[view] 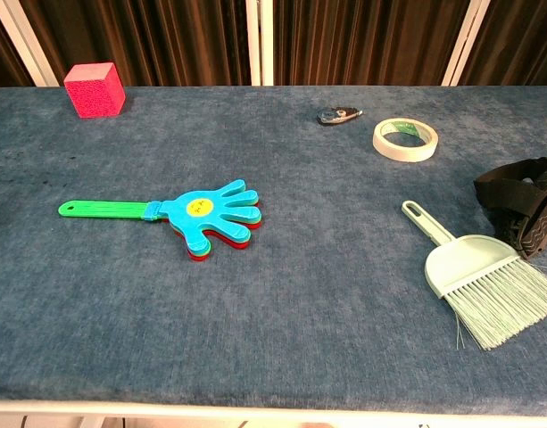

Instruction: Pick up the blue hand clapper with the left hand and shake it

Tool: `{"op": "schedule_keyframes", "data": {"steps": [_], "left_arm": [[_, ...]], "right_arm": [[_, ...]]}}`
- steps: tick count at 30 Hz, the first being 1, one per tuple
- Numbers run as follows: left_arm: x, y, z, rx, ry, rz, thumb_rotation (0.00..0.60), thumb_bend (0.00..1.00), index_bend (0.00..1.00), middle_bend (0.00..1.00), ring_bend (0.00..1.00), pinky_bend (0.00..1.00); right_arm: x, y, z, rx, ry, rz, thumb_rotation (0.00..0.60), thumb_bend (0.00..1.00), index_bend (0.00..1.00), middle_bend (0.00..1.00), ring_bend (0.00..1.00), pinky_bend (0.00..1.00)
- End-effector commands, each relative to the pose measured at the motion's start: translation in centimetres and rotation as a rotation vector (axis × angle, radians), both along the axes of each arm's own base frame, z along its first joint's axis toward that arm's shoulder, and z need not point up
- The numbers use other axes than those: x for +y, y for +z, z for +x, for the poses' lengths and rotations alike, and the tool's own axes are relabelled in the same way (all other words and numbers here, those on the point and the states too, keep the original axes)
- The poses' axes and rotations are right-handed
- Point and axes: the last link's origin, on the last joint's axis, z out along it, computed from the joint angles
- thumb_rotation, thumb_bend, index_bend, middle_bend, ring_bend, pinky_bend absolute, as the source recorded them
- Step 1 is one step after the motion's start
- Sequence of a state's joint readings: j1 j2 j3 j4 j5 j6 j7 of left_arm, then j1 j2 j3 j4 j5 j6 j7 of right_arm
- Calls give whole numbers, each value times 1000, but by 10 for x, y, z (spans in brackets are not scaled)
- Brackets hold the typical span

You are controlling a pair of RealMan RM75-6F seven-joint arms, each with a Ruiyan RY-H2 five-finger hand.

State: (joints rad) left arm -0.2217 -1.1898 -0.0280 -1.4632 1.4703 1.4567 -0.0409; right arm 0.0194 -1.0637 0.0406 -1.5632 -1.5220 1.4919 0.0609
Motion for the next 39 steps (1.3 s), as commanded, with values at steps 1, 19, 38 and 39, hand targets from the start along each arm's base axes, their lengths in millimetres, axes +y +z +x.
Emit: {"op": "schedule_keyframes", "data": {"steps": [1,19,38,39], "left_arm": [[-1,0,0,7,1,-8,597,0,0,0,0,0],[38,-54,80,-128,-156,-262,600,8,0,0,0,0],[84,-156,119,-143,-105,-486,600,93,157,0,0,0],[85,-159,120,-142,-101,-492,600,95,164,0,0,0]], "right_arm": [[1,-2,-1,-2,-1,5,600,160,0,0,0,0],[1,-1,-6,-8,-19,13,600,160,0,0,0,0],[6,18,-24,-8,-75,-11,600,166,0,0,0,0],[6,19,-25,-9,-77,-12,600,167,0,0,0,0]]}}
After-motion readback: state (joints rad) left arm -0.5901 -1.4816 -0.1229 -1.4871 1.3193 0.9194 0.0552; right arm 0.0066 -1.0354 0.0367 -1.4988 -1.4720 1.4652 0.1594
